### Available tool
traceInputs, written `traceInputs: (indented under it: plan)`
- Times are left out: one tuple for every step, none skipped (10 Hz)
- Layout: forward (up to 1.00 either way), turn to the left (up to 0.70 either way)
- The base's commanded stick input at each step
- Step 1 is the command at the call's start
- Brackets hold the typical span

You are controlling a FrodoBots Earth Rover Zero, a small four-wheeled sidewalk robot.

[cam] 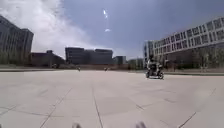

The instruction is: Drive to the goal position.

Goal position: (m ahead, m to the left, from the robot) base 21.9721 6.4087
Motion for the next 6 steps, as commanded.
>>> traceInputs:
  plan:
    - [0.45, 0.30]
    - [0.45, 0.30]
    - [0.45, 0.30]
    - [0.45, 0.30]
    - [0.45, 0.30]
    - [0.45, 0.30]
